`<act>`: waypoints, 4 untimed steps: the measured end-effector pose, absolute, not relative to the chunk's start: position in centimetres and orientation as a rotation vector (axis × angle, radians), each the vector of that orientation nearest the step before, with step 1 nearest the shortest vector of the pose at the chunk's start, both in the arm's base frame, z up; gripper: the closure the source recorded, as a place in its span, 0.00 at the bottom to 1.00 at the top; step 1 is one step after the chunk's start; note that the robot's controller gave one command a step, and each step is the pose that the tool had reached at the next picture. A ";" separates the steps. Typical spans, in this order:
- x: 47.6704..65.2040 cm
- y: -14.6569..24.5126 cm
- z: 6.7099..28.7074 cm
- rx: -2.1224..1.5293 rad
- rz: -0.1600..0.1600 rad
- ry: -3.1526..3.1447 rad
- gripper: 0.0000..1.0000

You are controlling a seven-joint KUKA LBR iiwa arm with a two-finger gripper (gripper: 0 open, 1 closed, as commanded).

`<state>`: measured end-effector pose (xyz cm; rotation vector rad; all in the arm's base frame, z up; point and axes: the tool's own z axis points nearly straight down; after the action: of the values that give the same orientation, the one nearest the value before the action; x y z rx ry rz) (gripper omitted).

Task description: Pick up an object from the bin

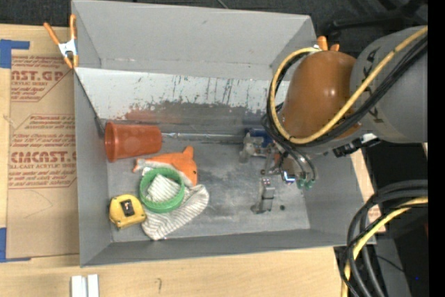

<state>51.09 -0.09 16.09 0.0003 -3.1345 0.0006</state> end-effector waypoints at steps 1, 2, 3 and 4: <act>51.3 -0.1 16.5 0.000 0.001 -3.142 0.00; 52.2 4.2 17.0 0.094 0.001 -3.141 0.00; 55.8 5.2 12.4 0.150 -0.002 -3.147 0.00; 56.3 7.2 9.9 0.330 0.001 -3.121 0.00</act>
Offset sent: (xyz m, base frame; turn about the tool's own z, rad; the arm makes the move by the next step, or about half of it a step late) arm 0.0161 0.0687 0.0129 -0.0961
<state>56.34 7.20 9.93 0.3297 -3.1206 0.0008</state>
